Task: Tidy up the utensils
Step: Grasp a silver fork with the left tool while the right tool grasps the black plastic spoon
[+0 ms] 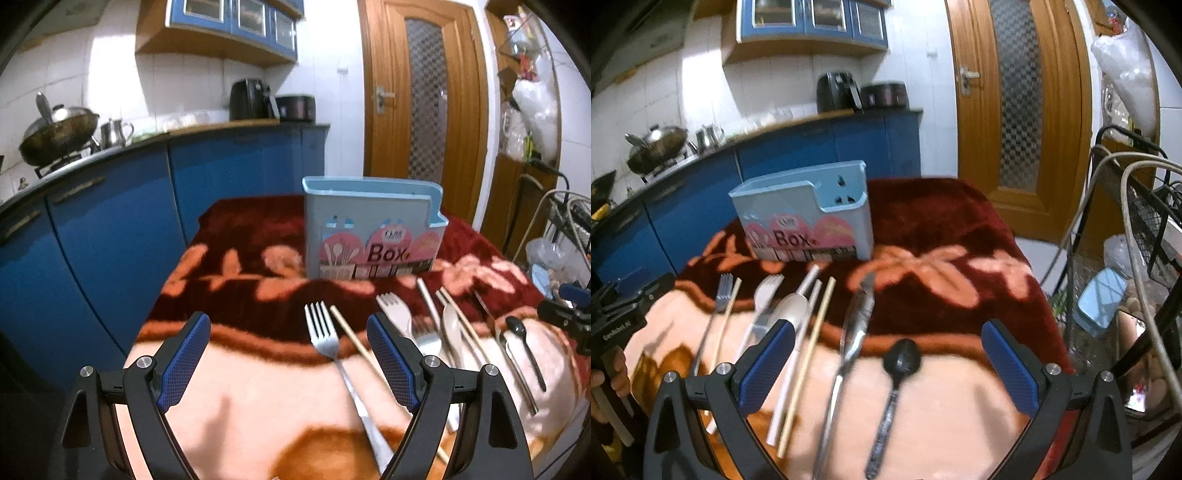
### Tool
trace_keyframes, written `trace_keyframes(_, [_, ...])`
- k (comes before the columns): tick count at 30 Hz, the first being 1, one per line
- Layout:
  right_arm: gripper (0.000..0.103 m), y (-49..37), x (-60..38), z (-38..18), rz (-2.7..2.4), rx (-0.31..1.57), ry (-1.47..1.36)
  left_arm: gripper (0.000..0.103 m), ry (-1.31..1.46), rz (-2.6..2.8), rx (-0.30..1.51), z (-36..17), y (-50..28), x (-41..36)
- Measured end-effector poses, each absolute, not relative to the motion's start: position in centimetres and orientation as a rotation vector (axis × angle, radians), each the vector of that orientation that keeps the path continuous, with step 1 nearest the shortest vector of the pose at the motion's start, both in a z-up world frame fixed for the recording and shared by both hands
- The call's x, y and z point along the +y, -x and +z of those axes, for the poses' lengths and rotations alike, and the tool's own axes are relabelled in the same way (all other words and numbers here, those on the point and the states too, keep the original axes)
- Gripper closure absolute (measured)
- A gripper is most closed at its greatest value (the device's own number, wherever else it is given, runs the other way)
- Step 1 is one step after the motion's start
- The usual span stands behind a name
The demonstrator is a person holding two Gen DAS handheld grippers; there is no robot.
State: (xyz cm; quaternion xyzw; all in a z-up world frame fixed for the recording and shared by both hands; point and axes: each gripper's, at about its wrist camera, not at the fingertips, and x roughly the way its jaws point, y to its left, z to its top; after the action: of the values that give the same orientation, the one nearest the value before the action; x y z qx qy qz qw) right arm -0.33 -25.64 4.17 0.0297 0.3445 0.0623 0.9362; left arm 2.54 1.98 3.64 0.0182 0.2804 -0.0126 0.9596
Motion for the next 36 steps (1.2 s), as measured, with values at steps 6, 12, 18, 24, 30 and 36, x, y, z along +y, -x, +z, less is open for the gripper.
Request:
trace_keyframes(6, [0.002,-0.6,-26.0,3.9,0.101,0.820,0.012,0.016,0.014,-0.058,0.735,2.7,-4.3,2.9])
trace_keyframes(12, [0.021,-2.4,-26.4,3.4,0.139,0.999,0.003,0.021,0.006,-0.116,0.871,2.3,-5.8,2.4])
trace_keyframes(18, [0.051,-4.1,-26.4,2.4,0.157,1.148,-0.006,0.039,-0.012,-0.164,1.007,1.9,-7.5,1.2])
trace_keyframes(24, [0.061,-4.3,-26.1,1.6,0.187,1.239,-0.013,0.053,-0.007,-0.199,1.111,0.9,-8.7,0.5])
trace_keyframes(30, [0.061,-4.4,-26.0,0.7,0.203,1.300,-0.017,0.073,0.077,-0.242,1.221,-0.9,-10.3,0.0])
trace_keyframes(36, [0.061,-4.9,-25.6,0.6,0.206,1.344,0.008,0.087,0.109,-0.263,1.255,-1.2,-11.3,-0.2])
